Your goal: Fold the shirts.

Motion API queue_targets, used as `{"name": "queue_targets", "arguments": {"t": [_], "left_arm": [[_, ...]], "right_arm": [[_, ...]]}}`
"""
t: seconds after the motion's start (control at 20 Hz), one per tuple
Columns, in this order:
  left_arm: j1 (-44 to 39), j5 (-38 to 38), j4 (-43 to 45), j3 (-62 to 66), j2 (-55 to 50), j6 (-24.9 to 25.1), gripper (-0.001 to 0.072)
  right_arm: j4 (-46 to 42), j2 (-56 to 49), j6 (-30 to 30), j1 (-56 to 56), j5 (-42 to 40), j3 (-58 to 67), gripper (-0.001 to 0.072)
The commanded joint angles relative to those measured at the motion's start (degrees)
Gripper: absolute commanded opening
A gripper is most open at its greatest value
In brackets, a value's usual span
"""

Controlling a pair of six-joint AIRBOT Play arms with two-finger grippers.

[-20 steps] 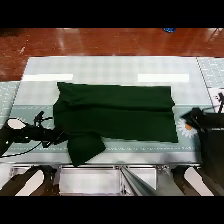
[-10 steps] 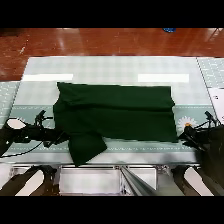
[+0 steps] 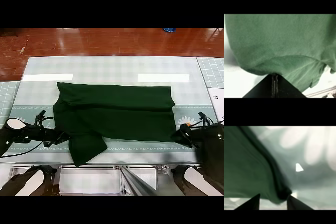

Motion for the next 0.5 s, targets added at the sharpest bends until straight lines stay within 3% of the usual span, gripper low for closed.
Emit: {"name": "queue_targets", "arguments": {"t": [0.0, 0.05, 0.15, 0.3, 0.45], "left_arm": [[-0.02, 0.11, 0.0, 0.0, 0.07, 0.0, 0.002], [-0.02, 0.09, 0.02, 0.13, 0.07, 0.02, 0.002], [0.0, 0.07, -0.39, 1.49, 0.09, 0.04, 0.0021], [0.04, 0.59, -6.58, 6.58, 0.07, 3.78, 0.002], [0.22, 3.08, -9.42, 14.36, -0.5, 4.0, 0.0021]], "right_arm": [[12.81, -4.11, -8.35, 0.04, -5.88, 0.0, 0.0238], [17.42, -4.22, -13.27, 0.04, -4.44, 0.26, 0.0044], [20.57, -4.17, -16.63, 0.04, -1.62, 2.34, 0.0023], [19.23, -4.17, -15.63, 0.04, 0.26, 7.65, 0.0023], [18.43, -4.2, -14.1, 0.07, 1.07, 12.92, 0.0023]]}}
